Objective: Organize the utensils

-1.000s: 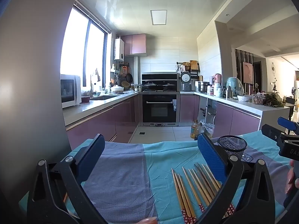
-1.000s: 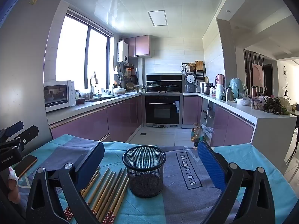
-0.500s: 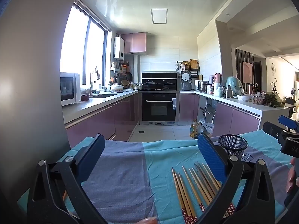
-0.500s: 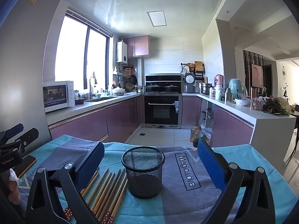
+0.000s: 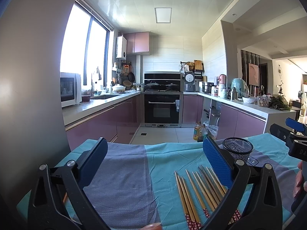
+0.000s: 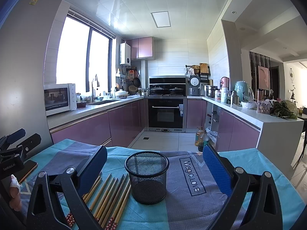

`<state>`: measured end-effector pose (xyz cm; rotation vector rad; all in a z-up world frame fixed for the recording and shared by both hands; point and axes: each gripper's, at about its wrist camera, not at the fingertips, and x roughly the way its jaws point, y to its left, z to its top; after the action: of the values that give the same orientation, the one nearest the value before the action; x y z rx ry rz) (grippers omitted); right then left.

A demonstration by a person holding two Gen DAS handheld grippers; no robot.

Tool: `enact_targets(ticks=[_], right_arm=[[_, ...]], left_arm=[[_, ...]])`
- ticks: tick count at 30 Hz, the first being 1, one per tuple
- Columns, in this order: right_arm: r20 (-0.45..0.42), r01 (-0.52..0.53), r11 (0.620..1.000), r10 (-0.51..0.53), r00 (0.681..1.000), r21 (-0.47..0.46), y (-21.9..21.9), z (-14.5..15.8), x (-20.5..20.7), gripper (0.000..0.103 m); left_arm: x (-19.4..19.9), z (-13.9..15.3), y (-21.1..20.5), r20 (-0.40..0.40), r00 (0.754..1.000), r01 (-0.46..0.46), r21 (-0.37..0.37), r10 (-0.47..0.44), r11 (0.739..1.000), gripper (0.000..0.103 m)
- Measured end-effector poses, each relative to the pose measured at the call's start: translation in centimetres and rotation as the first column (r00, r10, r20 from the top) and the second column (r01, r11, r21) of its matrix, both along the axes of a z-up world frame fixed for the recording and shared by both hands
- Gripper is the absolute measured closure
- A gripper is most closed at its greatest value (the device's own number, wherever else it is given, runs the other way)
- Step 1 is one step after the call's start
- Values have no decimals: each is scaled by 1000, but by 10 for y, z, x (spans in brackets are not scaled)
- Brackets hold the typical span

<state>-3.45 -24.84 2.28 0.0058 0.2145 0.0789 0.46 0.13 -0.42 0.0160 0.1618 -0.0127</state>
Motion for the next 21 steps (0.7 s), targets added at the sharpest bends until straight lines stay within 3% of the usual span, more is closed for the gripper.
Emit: enact_targets(ticks=[21], right_arm=[[0, -4, 1000, 4, 1000, -1, 4, 0, -4, 6]], left_arm=[[2, -1, 0, -5, 1000, 0, -3, 0, 1000, 5]])
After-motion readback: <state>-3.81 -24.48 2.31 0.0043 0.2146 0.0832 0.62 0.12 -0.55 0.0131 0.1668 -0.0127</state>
